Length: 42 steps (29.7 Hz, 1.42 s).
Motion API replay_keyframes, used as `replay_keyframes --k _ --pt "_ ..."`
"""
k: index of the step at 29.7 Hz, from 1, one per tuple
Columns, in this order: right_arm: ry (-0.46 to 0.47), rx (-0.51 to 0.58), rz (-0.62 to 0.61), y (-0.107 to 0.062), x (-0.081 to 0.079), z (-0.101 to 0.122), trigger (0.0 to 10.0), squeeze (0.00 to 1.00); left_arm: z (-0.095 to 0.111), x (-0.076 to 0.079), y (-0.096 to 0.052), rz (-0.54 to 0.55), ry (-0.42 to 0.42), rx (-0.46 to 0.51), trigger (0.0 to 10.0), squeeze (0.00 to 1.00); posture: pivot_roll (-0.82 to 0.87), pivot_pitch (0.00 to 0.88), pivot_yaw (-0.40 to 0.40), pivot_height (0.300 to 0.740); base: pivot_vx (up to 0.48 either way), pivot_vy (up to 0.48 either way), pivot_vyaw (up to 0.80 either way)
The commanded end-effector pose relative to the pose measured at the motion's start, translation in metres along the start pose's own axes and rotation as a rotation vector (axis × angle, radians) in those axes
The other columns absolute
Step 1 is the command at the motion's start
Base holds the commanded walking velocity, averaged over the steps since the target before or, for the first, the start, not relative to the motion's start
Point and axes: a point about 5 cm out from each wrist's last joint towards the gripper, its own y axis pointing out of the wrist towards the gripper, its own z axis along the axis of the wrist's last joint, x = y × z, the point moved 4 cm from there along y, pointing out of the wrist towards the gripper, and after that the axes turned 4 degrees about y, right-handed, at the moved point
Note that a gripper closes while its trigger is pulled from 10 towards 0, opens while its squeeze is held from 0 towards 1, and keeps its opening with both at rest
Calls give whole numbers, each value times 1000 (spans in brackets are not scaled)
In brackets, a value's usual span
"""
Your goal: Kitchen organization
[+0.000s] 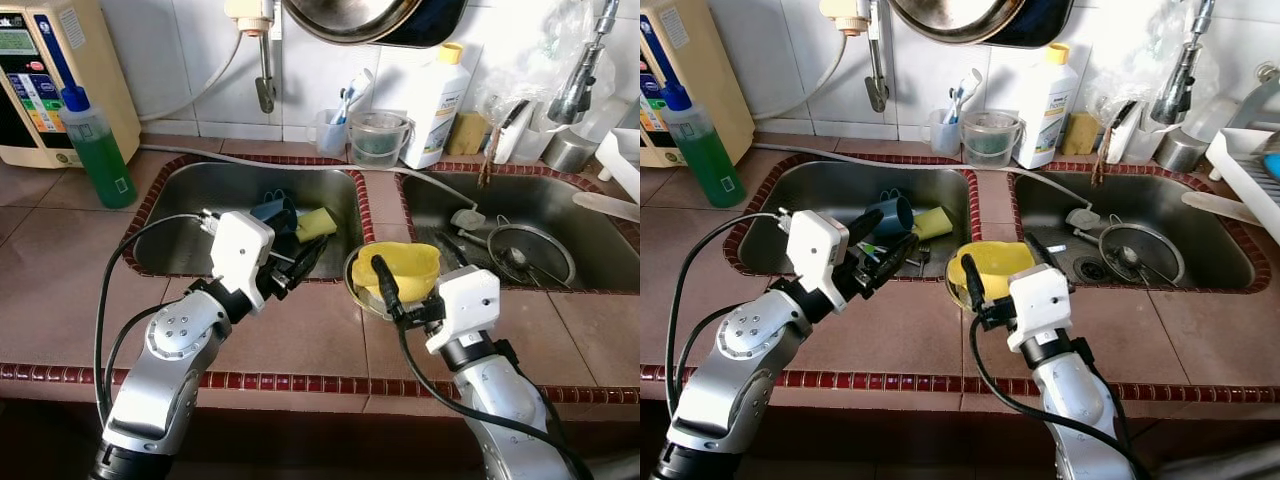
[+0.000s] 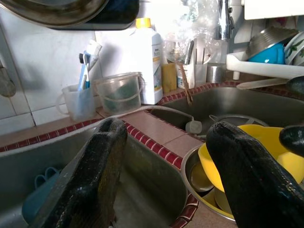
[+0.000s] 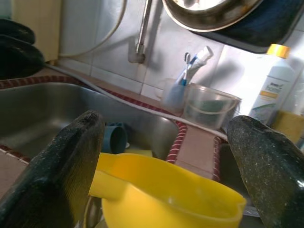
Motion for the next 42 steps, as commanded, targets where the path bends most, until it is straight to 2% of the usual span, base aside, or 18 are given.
replay_keyframes --k 1,6,11,12,15,19,23,31,36,38,42 --pt "-4 -7 23 1 -1 2 10000 0 4 5 2 -15 -1 12 10000 0 -219 50 -38 732 0 0 0" --pt "1 -44 47 -1 0 -1 10000 0 7 6 3 -12 -5 21 10000 0 -218 48 -44 732 0 0 0" --pt "-30 10 76 -3 3 8 10000 0 8 8 2 -19 9 27 10000 0 -221 47 -50 732 0 0 0" --pt "-9 59 42 -2 7 17 10000 0 10 7 2 -20 38 33 10000 0 -222 46 -50 732 0 0 0" --pt "10 124 -54 2 19 29 10000 0 6 10 2 -42 52 13 10000 0 -222 47 -48 732 0 0 0" --pt "23 138 -123 5 30 33 10000 0 1 21 0 -102 95 -6 10000 0 -220 50 -45 732 0 0 0" --pt "61 169 -258 6 53 39 10000 0 -2 32 -3 -170 112 -18 10000 0 -220 56 -36 732 0 0 0" --pt "97 148 -297 2 56 34 10000 0 3 38 2 -216 121 -1 10000 0 -233 61 -20 732 0 0 0" --pt "95 133 -325 -2 59 31 10000 0 4 38 5 -212 107 7 10000 0 -243 63 -11 732 0 0 0" --pt "63 138 -339 -2 60 33 10000 0 3 30 7 -142 -4 15 10000 0 -248 63 -7 732 0 0 0" --pt "40 148 -344 0 61 35 10000 0 3 22 8 -80 -19 23 10000 0 -246 64 -9 732 0 0 0"
